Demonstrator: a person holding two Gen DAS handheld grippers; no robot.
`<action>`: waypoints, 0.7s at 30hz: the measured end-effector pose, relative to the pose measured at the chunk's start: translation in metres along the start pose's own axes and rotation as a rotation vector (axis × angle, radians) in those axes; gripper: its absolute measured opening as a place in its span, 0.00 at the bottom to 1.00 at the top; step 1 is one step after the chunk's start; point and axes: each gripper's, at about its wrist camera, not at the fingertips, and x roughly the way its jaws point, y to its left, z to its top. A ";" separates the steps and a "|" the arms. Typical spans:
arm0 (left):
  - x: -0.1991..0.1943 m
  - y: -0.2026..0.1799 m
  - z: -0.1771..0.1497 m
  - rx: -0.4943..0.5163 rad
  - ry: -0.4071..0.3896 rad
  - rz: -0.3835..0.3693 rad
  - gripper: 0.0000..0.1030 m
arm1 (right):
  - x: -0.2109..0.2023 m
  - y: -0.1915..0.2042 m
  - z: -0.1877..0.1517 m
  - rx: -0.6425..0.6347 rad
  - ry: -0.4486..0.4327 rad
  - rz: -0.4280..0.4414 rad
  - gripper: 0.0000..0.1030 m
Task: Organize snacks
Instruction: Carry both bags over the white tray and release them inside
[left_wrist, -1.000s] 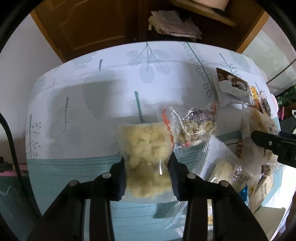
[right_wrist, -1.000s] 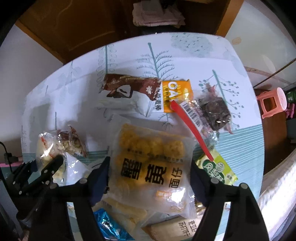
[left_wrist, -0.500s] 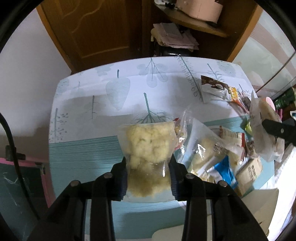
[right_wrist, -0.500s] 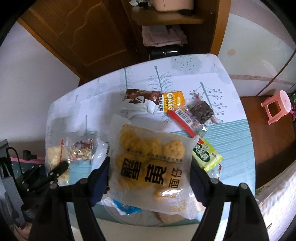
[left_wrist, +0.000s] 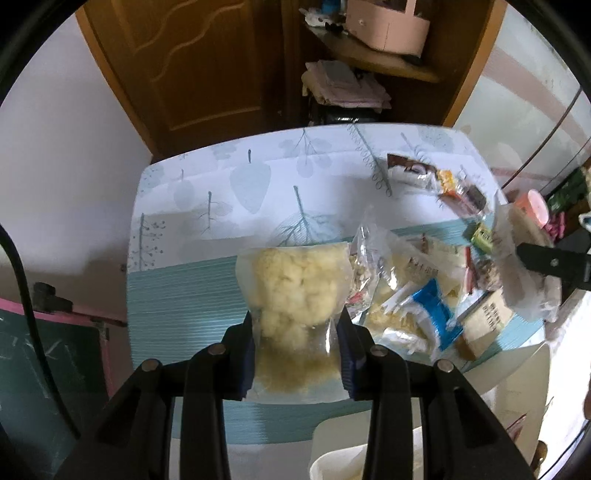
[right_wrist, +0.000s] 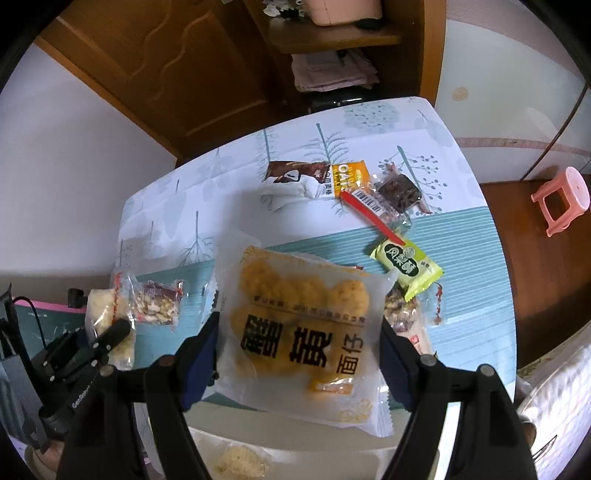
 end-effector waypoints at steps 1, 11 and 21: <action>0.003 -0.001 0.000 0.005 0.015 0.016 0.34 | -0.001 0.001 -0.001 -0.003 0.000 0.001 0.75; 0.017 -0.001 -0.017 -0.032 0.083 0.025 0.34 | -0.015 0.008 -0.020 -0.032 0.007 0.030 0.75; -0.108 -0.034 -0.051 0.042 -0.110 -0.044 0.33 | -0.095 0.029 -0.065 -0.153 -0.118 0.087 0.76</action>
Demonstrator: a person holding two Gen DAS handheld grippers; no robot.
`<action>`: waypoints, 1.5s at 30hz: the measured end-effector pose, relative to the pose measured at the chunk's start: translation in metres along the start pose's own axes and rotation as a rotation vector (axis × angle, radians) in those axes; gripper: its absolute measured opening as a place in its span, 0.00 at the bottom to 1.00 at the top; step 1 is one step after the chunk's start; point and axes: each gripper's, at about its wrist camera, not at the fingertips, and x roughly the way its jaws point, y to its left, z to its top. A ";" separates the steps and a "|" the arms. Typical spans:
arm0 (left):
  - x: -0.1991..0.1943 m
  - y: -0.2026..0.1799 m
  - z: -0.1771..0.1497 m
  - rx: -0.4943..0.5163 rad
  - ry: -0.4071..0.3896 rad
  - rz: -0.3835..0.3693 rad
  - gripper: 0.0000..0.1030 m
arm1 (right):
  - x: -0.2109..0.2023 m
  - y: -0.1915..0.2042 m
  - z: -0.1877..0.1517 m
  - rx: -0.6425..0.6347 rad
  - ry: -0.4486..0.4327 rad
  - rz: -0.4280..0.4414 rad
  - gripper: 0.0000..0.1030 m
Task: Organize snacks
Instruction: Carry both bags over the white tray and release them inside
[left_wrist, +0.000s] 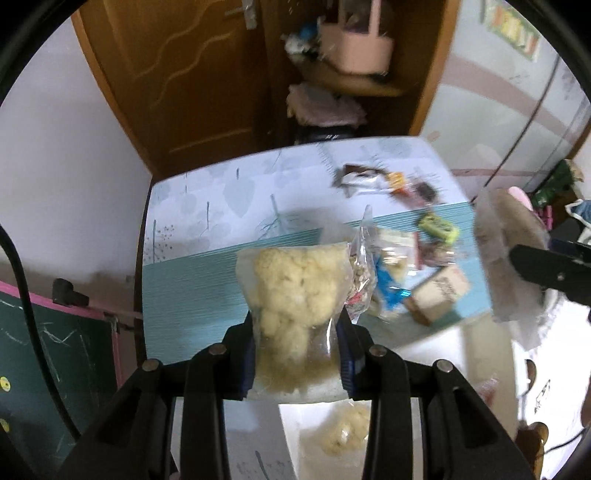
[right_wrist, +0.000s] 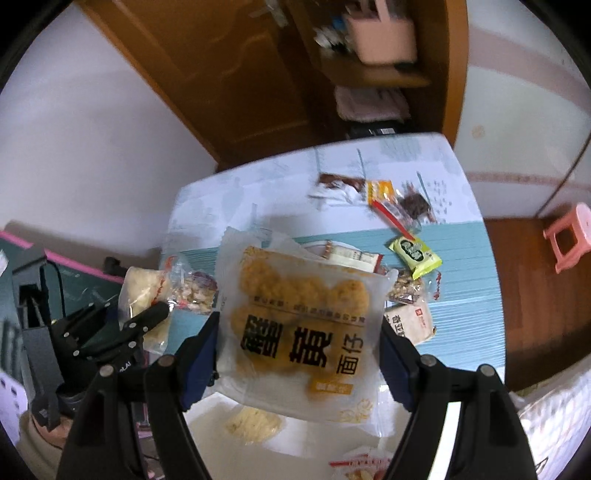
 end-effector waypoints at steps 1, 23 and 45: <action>-0.012 -0.004 -0.005 0.003 -0.013 -0.006 0.33 | -0.008 0.004 -0.003 -0.015 -0.014 0.000 0.76; -0.075 -0.080 -0.126 -0.079 -0.065 -0.017 0.33 | -0.083 -0.010 -0.154 -0.115 -0.040 -0.047 0.77; -0.062 -0.092 -0.151 -0.127 -0.011 0.010 0.36 | -0.071 -0.012 -0.171 -0.140 -0.021 -0.106 0.78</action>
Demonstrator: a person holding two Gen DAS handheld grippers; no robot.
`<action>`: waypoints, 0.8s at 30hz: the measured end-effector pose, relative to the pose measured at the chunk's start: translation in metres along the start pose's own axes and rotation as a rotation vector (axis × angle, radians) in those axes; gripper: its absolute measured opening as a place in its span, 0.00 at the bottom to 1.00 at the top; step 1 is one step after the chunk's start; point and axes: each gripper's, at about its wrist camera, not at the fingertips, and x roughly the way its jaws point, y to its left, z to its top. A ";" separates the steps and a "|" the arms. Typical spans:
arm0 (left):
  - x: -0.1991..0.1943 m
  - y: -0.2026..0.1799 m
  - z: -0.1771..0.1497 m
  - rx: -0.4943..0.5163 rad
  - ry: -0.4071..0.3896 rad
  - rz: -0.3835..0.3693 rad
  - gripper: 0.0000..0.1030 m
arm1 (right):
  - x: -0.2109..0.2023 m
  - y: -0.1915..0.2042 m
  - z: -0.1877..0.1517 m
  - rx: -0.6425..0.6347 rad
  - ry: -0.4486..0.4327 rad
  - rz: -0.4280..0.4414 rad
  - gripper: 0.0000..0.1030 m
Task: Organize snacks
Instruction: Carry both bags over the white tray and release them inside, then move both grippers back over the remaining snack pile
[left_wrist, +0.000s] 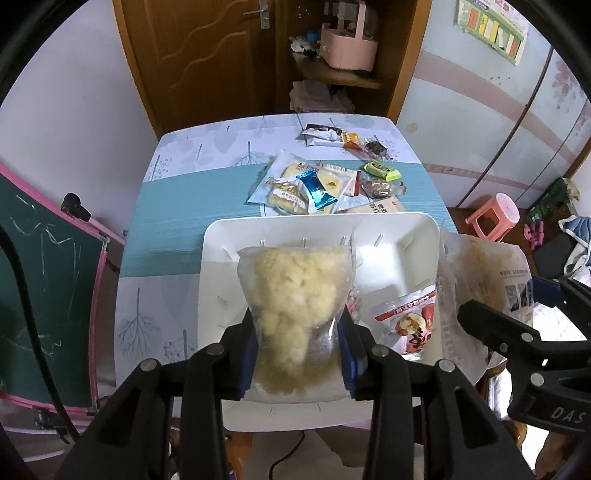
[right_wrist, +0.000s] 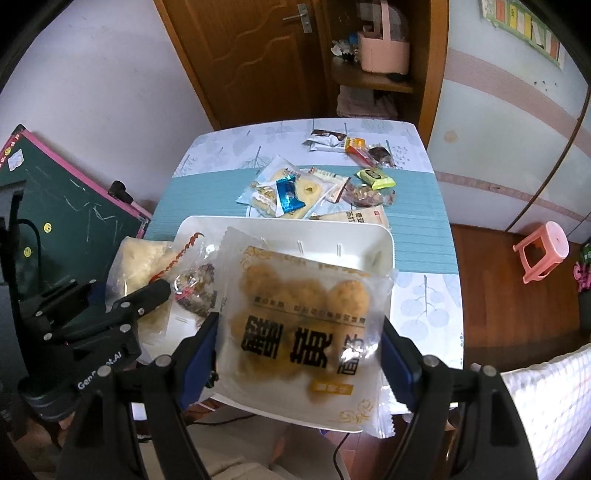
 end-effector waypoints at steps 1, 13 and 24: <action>0.000 0.000 0.000 -0.001 0.003 -0.001 0.36 | 0.001 0.000 0.001 0.000 0.004 -0.001 0.78; -0.004 -0.003 0.002 0.029 -0.032 0.019 0.73 | 0.007 0.002 0.002 -0.002 0.003 -0.042 0.83; -0.011 -0.006 0.003 0.036 -0.042 0.039 0.76 | 0.004 -0.001 0.001 0.002 -0.016 -0.054 0.83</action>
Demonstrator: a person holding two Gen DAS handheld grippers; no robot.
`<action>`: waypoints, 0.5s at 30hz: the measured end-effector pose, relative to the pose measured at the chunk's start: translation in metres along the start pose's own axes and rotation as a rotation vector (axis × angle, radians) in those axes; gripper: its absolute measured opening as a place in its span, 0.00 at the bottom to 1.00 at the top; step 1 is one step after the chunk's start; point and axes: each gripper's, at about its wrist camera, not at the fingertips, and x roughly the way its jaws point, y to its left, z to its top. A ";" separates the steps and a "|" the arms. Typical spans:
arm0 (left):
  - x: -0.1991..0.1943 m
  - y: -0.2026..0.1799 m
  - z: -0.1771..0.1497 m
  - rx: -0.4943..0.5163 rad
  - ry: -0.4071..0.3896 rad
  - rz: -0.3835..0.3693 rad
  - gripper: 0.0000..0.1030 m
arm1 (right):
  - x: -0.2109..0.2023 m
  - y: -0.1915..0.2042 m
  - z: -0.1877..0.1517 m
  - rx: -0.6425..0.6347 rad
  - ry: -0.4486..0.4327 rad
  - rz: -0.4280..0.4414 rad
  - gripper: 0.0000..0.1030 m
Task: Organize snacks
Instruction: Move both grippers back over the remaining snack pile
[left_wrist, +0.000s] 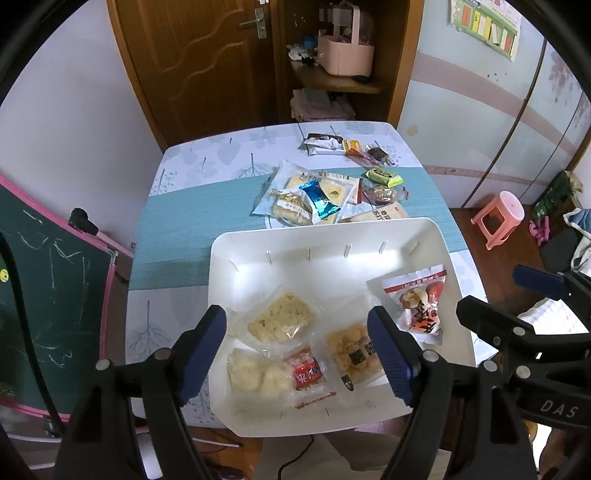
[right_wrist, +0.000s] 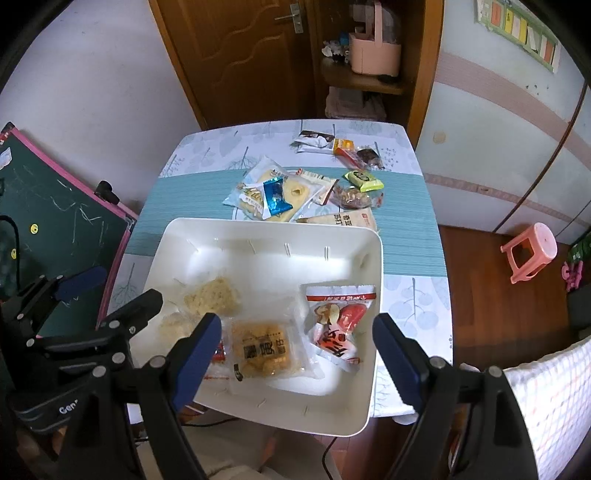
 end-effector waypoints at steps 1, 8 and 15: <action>-0.001 -0.001 0.000 0.001 -0.003 0.002 0.76 | -0.001 -0.001 0.000 0.001 -0.001 0.002 0.83; -0.014 -0.008 -0.003 0.002 -0.038 0.015 0.76 | -0.010 -0.007 -0.003 0.014 -0.014 0.014 0.83; -0.018 -0.011 -0.010 -0.016 -0.036 0.005 0.76 | -0.026 -0.014 -0.010 0.020 -0.069 0.049 0.83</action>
